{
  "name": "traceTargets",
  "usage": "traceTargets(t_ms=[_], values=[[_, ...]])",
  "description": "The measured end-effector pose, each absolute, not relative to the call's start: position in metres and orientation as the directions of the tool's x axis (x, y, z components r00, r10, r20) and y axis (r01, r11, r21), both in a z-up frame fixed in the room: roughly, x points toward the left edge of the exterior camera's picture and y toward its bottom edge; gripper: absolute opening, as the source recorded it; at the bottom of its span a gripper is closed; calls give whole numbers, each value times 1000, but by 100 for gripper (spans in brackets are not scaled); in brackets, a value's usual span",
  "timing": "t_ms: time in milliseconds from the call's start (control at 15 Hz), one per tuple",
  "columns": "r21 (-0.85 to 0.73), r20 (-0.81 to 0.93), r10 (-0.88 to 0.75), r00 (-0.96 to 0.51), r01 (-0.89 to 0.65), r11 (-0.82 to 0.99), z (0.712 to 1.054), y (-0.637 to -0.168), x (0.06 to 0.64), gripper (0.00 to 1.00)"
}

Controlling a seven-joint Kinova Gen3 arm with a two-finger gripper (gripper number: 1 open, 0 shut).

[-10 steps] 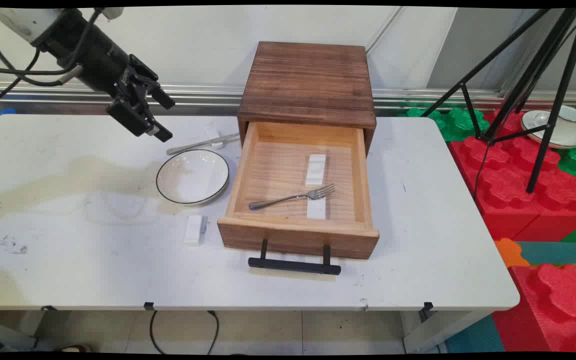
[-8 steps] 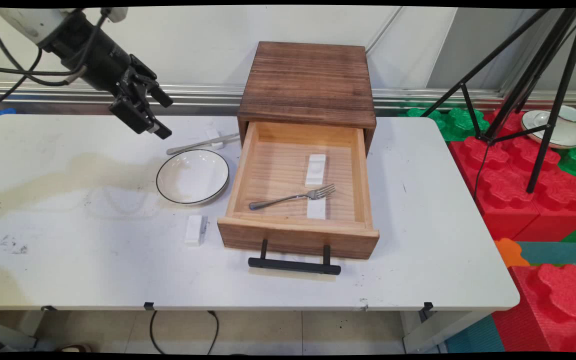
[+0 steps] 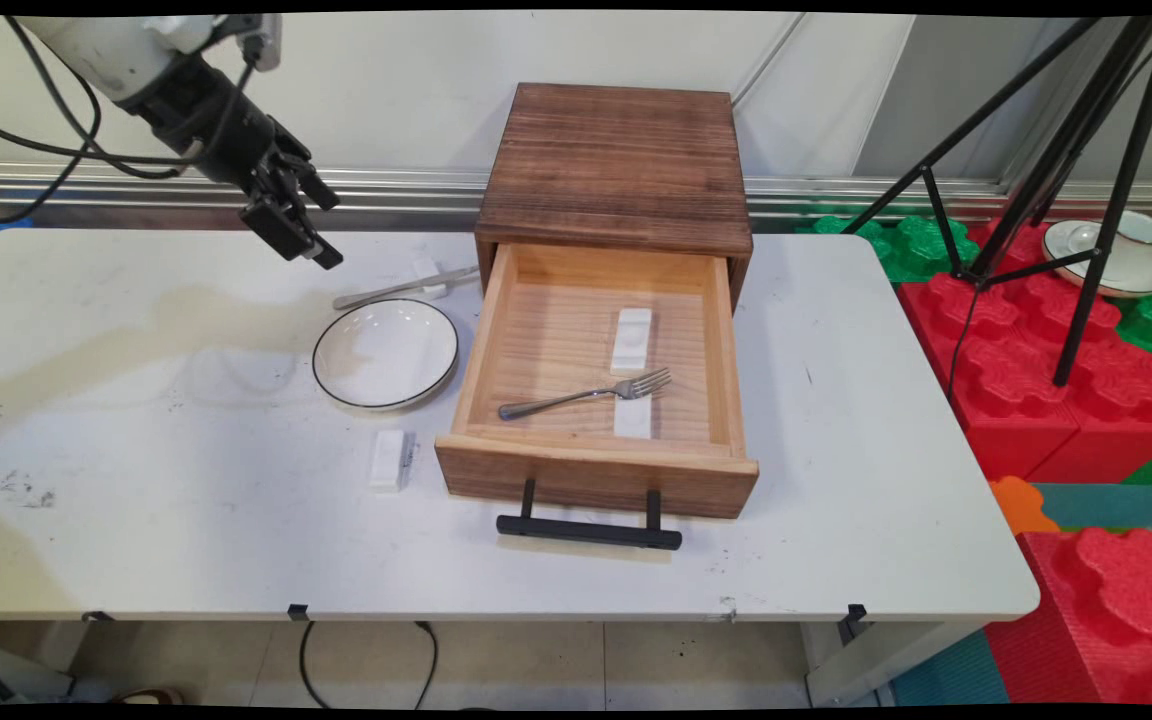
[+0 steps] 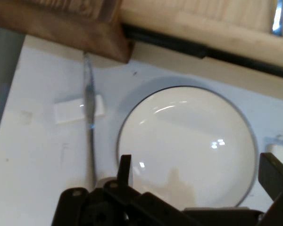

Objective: Pick up the knife from the left of the white plate

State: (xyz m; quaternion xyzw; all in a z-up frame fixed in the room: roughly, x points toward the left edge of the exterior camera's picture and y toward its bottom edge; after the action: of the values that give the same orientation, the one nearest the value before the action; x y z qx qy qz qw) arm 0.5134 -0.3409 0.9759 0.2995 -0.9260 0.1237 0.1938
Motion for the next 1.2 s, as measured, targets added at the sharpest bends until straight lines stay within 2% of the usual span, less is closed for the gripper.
traceTargets(t_ms=[600, 1200], values=[[-170, 366, -541, -758, -625, 762, 930, -397, 533, 100], [-190, 295, -564, -771, -626, 756, 867, -460, 536, 100]])
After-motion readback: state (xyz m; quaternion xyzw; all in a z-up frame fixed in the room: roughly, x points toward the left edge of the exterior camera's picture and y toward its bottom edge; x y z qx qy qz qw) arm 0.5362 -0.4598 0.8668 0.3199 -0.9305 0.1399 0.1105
